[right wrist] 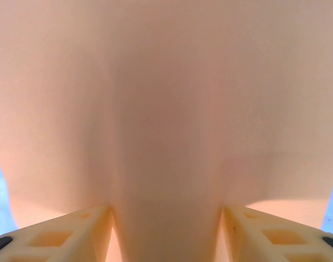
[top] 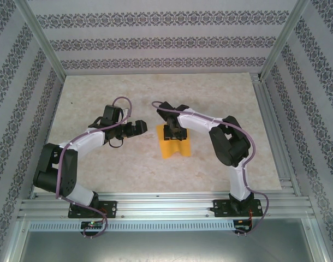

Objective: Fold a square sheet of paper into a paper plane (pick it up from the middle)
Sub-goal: Fold the square sheet of paper in half at the center of the table.

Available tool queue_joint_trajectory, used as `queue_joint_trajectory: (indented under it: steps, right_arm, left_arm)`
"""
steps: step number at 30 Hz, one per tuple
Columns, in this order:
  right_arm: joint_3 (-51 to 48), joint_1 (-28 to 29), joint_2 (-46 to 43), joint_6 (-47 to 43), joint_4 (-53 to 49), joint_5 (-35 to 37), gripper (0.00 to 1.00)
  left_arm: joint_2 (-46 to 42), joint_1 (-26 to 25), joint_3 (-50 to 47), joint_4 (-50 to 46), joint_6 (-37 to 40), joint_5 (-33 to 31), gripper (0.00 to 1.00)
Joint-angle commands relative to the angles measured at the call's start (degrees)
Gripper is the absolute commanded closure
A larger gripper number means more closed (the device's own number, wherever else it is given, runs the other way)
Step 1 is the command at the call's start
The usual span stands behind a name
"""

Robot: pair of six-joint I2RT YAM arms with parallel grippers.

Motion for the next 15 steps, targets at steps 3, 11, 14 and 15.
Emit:
queue_joint_trajectory:
  steps: [3,11,14,15]
  right_arm:
    - [0.64,-0.91,-5.03,0.07,1.17,-3.41,0.48]
    - [-4.08,-2.74,-9.78,2.31,10.04,-14.11,0.5]
    - [-7.1,-3.69,-12.12,4.14,15.88,-19.98,0.49]
    - [-8.15,-4.02,-12.9,4.88,17.89,-21.71,0.49]
  left_arm:
    - [-1.11,-0.9,1.55,-0.94,-0.44,-1.1,0.0]
    - [-1.45,-0.88,1.98,-1.04,-1.13,-1.23,0.0]
    - [-2.01,-0.85,2.13,-1.13,-1.38,-1.07,0.0]
    - [-2.16,-0.88,2.2,-1.08,-1.45,-0.96,0.0]
